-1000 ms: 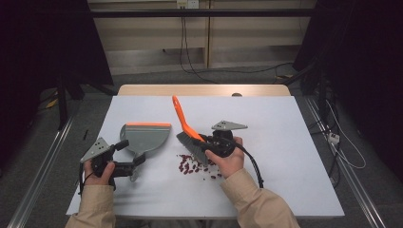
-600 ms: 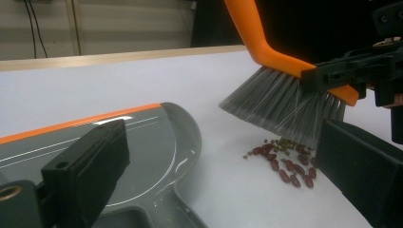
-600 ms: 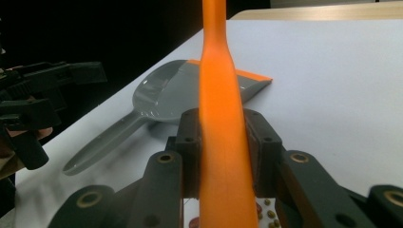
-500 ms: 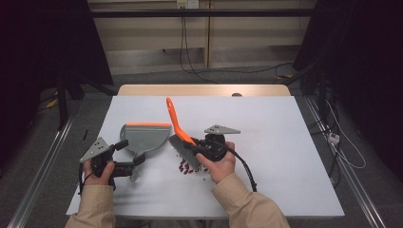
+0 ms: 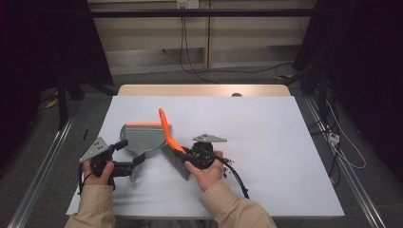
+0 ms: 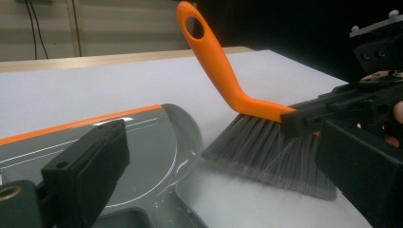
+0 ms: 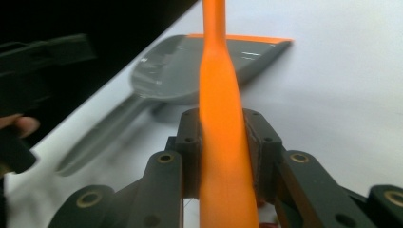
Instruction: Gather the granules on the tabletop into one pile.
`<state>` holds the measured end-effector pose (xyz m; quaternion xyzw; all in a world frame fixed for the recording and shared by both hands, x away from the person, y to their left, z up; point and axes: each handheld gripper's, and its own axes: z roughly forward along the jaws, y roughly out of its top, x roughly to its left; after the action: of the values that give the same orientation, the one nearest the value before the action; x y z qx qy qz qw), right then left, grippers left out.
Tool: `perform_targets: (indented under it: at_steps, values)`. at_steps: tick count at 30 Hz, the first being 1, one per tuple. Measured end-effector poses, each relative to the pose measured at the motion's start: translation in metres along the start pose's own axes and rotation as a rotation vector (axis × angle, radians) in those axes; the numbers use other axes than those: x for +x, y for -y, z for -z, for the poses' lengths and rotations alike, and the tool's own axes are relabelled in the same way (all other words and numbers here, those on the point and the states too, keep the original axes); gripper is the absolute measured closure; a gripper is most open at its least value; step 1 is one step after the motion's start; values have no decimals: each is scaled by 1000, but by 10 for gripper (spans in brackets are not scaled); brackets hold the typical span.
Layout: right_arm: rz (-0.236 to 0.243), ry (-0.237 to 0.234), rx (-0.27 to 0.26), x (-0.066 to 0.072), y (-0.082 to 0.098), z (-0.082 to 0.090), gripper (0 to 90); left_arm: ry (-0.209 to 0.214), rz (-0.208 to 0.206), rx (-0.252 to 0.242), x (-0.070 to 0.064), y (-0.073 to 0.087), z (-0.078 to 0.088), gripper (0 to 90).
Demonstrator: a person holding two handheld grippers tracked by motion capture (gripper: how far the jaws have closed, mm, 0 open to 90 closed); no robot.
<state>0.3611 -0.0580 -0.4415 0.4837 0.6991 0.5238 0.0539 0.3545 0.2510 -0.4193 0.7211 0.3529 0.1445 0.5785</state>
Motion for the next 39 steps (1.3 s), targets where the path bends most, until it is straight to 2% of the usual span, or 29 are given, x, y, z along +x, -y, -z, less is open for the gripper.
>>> perform_targets:
  at_steps: [3, 8, 11, 18, 39]
  values:
    - [-17, 39, 27, -6, -1, 2, 714, -3, -1, 2, 1, 0, 0, 39]
    - [-77, 77, 48, -16, -1, 8, 712, -3, -1, 0, 0, 0, 0, 40]
    - [-78, 95, 56, -17, -1, 11, 711, -3, -2, 2, 0, 0, 0, 40]
    - [-84, 114, 71, -24, -2, 19, 711, -4, -2, 2, 0, 0, 0, 40]
    - [-140, 142, 66, -43, 1, 45, 710, -4, -5, 8, -1, 0, -2, 40]
